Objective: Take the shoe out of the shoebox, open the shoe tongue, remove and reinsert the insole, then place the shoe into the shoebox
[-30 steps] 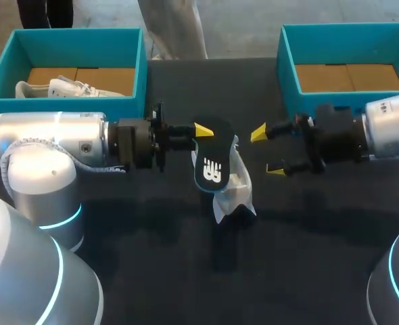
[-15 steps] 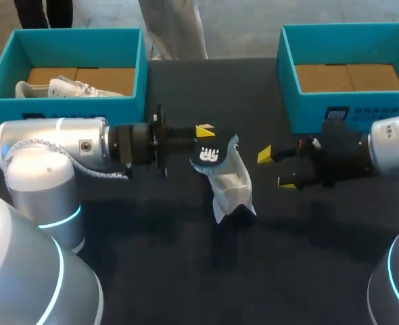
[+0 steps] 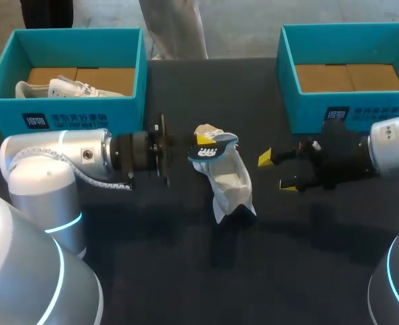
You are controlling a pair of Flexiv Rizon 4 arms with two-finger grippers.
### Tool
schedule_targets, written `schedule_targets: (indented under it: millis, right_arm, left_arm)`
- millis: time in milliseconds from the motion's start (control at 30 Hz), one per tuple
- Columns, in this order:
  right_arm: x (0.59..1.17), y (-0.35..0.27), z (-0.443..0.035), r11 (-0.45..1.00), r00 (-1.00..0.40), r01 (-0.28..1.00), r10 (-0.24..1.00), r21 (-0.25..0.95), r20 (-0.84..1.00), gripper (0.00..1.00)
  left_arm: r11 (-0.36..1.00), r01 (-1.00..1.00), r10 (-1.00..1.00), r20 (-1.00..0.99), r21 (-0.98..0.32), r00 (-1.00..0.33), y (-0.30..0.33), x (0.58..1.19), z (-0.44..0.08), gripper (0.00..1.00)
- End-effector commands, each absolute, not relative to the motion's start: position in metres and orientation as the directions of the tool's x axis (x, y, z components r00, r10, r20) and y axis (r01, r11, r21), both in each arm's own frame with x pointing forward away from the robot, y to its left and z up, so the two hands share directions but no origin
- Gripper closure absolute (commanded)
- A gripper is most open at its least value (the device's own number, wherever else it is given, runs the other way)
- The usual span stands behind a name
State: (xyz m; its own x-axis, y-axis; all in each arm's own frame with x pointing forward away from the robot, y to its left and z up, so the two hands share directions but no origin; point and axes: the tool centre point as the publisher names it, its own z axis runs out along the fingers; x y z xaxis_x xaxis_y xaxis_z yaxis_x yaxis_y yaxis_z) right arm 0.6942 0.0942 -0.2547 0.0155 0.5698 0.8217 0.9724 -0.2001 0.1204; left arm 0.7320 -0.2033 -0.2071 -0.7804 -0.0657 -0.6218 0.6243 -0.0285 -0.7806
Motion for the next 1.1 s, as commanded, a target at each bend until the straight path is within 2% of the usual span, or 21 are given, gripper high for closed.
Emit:
schedule_targets:
  millis: [33, 133, 367, 700, 1100]
  right_arm:
    - [0.695, 0.097, -0.258, -0.182, 0.001, 0.975, 0.573, 0.126, 0.819, 0.0]
    - [0.695, 0.096, -0.266, -0.154, -0.03, 0.975, 0.615, 0.158, 0.788, 0.0]
    - [0.699, 0.093, -0.285, -0.089, -0.08, 0.981, 0.63, 0.175, 0.773, 0.0]
    - [0.701, 0.085, -0.302, -0.01, -0.191, 0.966, 0.649, 0.259, 0.737, 0.0]
    - [0.703, 0.091, -0.314, -0.018, -0.184, 0.965, 0.658, 0.26, 0.73, 0.0]
  left_arm:
    - [-0.03, 0.619, -0.088, -0.615, -0.785, -0.784, -0.21, 0.729, -0.213, 1.0]
    - [-0.036, 0.614, -0.099, -0.609, -0.788, -0.787, -0.211, 0.729, -0.213, 1.0]
    - [-0.03, 0.61, -0.109, -0.604, -0.792, -0.79, -0.215, 0.73, -0.217, 1.0]
    - [-0.034, 0.591, -0.108, -0.585, -0.806, -0.804, -0.216, 0.73, -0.23, 1.0]
    - [-0.04, 0.566, -0.104, -0.56, -0.824, -0.822, -0.221, 0.726, -0.247, 1.0]
